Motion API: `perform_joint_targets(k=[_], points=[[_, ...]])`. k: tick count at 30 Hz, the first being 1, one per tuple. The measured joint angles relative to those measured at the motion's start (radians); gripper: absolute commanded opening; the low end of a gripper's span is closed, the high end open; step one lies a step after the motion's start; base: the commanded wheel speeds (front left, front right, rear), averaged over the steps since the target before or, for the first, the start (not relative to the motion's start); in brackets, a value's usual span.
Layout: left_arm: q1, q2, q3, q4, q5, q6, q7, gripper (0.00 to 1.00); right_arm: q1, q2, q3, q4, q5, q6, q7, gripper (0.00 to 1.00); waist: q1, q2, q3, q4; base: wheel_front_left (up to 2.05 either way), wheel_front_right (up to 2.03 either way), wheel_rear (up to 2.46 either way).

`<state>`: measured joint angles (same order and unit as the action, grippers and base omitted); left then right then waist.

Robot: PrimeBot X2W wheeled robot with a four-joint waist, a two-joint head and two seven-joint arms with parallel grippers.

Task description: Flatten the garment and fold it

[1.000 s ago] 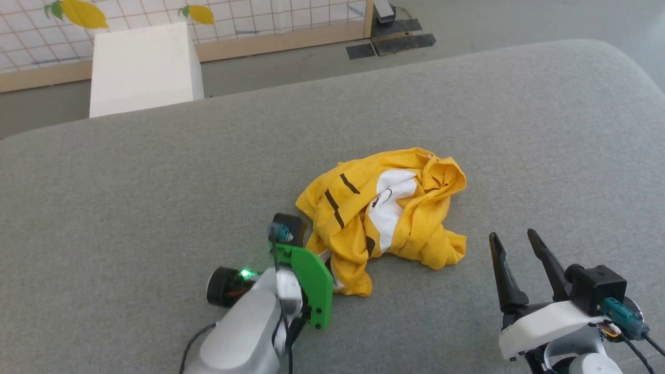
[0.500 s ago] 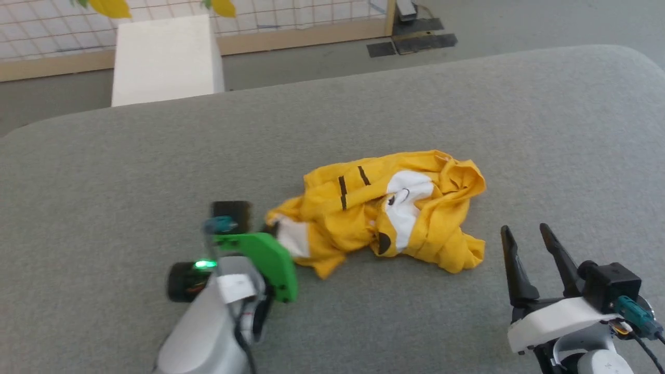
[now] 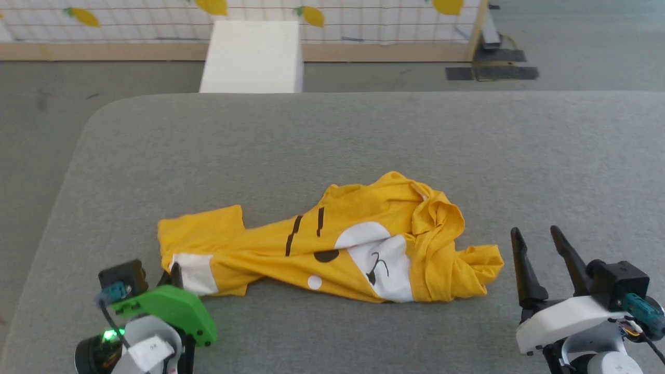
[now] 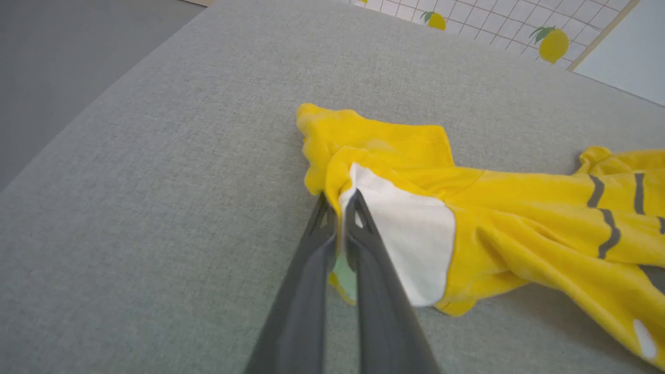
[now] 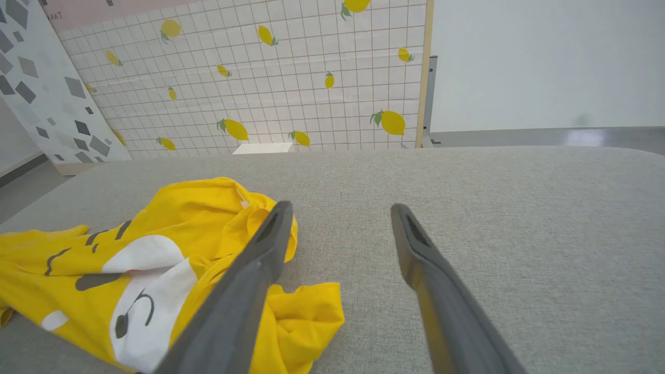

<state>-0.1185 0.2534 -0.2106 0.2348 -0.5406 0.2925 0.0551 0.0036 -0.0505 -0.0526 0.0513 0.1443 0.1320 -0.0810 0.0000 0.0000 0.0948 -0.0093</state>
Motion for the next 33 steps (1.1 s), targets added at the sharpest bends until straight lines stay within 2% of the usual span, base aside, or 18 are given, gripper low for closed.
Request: perform_joint_targets(k=[1, 2, 3, 4, 8, 10, 13, 17, 24, 25, 26, 29, 33], points=[[0.015, 0.001, 0.002, -0.006, -0.004, 0.000, -0.006, 0.00, 0.000, 0.000, 0.003, 0.000, 0.000, 0.000, 0.012, 1.00, 0.0000, 0.0000, -0.001, 0.013, 0.00, 0.00, 0.00], [0.025, 0.000, 0.003, -0.010, -0.007, -0.002, -0.015, 0.44, 0.001, 0.000, 0.007, 0.001, -0.002, 0.000, 0.022, 1.00, -0.0001, 0.0000, -0.002, 0.023, 0.00, 0.00, 0.00], [0.035, -0.004, 0.005, -0.014, -0.015, -0.010, -0.030, 0.82, 0.001, 0.000, 0.010, 0.004, -0.003, 0.000, 0.038, 1.00, 0.0000, 0.0000, -0.004, 0.035, 0.00, 0.00, 0.00], [0.042, -0.010, 0.008, -0.018, -0.029, -0.019, -0.046, 1.00, 0.001, 0.001, 0.013, 0.007, -0.003, 0.000, 0.057, 1.00, 0.0000, 0.0000, -0.005, 0.046, 0.00, 0.00, 0.00], [0.059, -0.038, 0.025, -0.027, -0.055, -0.051, -0.151, 1.00, 0.003, 0.001, 0.013, 0.034, -0.005, 0.000, 0.143, 1.00, 0.0000, 0.0000, -0.008, 0.079, 0.00, 0.00, 0.00], [0.059, -0.045, 0.029, -0.035, -0.049, -0.072, -0.232, 1.00, 0.003, 0.001, 0.014, 0.050, -0.014, 0.000, 0.199, 1.00, 0.0000, 0.0000, -0.008, 0.091, 0.00, 0.00, 0.00], [0.058, -0.054, 0.030, -0.044, -0.027, -0.098, -0.289, 1.00, 0.003, 0.000, 0.033, 0.069, -0.026, 0.000, 0.292, 1.00, 0.0000, 0.0000, -0.004, 0.100, 0.00, 0.00, 0.00], [0.056, -0.074, 0.033, -0.070, 0.026, -0.123, -0.308, 1.00, -0.005, 0.000, 0.087, 0.081, -0.044, 0.000, 0.398, 1.00, 0.0000, 0.0000, 0.008, 0.108, 0.00, 0.00, 0.00], [0.054, -0.118, 0.067, -0.081, 0.083, -0.171, -0.309, 1.00, -0.035, 0.001, 0.139, 0.097, -0.064, 0.000, 0.501, 1.00, 0.0000, 0.0000, 0.023, 0.124, 0.00, 0.00, 0.00], [0.054, -0.124, 0.069, -0.080, 0.086, -0.176, -0.309, 1.00, -0.035, 0.001, 0.146, 0.100, -0.062, 0.000, 0.513, 0.23, 0.0000, 0.0000, 0.023, 0.125, 0.00, 0.00, 0.00], [0.054, -0.130, 0.072, -0.078, 0.091, -0.181, -0.309, 1.00, -0.035, 0.001, 0.157, 0.100, -0.062, 0.000, 0.517, 0.00, 0.0000, 0.0000, 0.023, 0.126, 0.00, 0.00, 0.00], [0.054, -0.141, 0.082, -0.066, 0.101, -0.195, -0.309, 1.00, -0.035, 0.001, 0.170, 0.092, -0.047, 0.000, 0.542, 0.00, 0.0000, 0.0000, 0.017, 0.127, 0.00, 0.00, 0.00], [0.056, -0.155, 0.104, -0.046, 0.128, -0.210, -0.312, 1.00, 0.011, 0.001, 0.191, -0.051, 0.077, 0.000, 0.612, 0.00, 0.0000, 0.0000, -0.006, 0.123, 0.00, 0.00, 0.00]])
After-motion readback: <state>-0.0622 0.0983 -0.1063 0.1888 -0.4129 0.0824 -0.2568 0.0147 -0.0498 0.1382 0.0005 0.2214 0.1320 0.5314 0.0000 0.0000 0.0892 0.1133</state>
